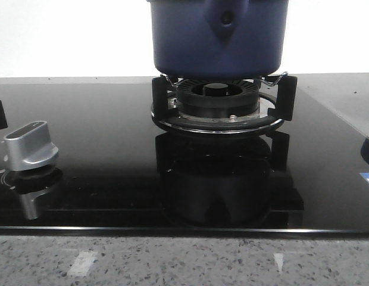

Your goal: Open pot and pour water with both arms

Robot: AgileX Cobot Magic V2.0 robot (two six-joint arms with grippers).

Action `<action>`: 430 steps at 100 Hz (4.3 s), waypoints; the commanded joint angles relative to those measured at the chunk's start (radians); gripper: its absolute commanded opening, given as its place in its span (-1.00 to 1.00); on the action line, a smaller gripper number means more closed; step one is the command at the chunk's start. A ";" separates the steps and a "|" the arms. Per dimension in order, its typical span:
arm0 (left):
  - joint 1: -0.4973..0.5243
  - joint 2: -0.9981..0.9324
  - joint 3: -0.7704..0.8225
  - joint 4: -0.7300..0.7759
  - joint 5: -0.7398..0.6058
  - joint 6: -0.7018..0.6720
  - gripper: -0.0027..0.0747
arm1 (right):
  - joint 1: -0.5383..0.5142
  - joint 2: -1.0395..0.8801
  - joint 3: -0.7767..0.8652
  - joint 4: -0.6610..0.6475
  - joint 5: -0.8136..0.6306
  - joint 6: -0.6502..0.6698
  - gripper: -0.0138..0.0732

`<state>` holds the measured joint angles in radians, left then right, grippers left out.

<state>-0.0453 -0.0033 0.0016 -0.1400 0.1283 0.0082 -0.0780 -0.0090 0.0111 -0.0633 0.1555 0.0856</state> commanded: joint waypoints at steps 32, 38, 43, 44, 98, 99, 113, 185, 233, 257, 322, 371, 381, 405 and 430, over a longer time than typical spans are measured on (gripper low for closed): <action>0.003 -0.029 0.031 -0.007 -0.075 -0.003 -0.98 | -0.001 -0.021 0.026 -0.010 -0.073 -0.004 -0.84; 0.003 -0.029 0.031 -0.007 -0.075 -0.003 -0.98 | -0.001 -0.021 0.026 -0.010 -0.073 -0.004 -0.84; 0.003 -0.029 0.031 -0.007 -0.075 -0.003 -0.98 | -0.001 -0.021 0.026 -0.010 -0.073 -0.004 -0.84; 0.003 -0.029 0.031 -0.007 -0.075 -0.003 -0.98 | -0.001 -0.021 0.026 -0.010 -0.073 -0.004 -0.84; 0.003 -0.029 0.031 -0.007 -0.075 -0.003 -0.98 | -0.001 -0.021 0.026 -0.010 -0.112 -0.004 -0.84; 0.003 -0.029 0.031 -0.007 -0.075 -0.003 -0.98 | -0.001 -0.021 0.026 -0.010 -0.112 -0.004 -0.84; 0.003 -0.029 0.031 -0.007 -0.075 -0.003 -0.98 | -0.001 -0.021 0.026 -0.010 -0.115 -0.004 -0.84; 0.003 -0.029 -0.018 -0.591 -0.103 -0.003 -0.98 | -0.001 -0.021 -0.015 0.672 -0.109 -0.004 -0.83; 0.003 0.358 -0.593 -0.435 0.360 0.218 -0.98 | -0.001 0.327 -0.562 0.343 0.525 -0.018 -0.79; 0.003 0.535 -0.749 -0.631 0.440 0.535 -0.98 | -0.001 0.436 -0.713 0.345 0.593 -0.099 -0.79; -0.117 0.932 -0.823 -1.401 0.703 1.381 0.03 | 0.012 0.441 -0.727 0.364 0.609 -0.187 0.47; -0.312 1.439 -1.230 -1.411 0.660 1.534 0.16 | 0.012 0.441 -0.727 0.364 0.578 -0.187 0.51; -0.322 1.532 -1.322 -1.413 0.662 1.534 0.24 | 0.012 0.441 -0.727 0.364 0.579 -0.187 0.51; -0.346 1.677 -1.473 -1.413 0.682 1.534 0.26 | 0.012 0.441 -0.727 0.364 0.579 -0.187 0.51; -0.389 1.724 -1.515 -1.401 0.672 1.536 0.46 | 0.012 0.441 -0.727 0.364 0.585 -0.187 0.51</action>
<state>-0.4127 1.7585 -1.4725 -1.4866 0.7959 1.5412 -0.0658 0.4132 -0.6843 0.2878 0.8055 -0.0877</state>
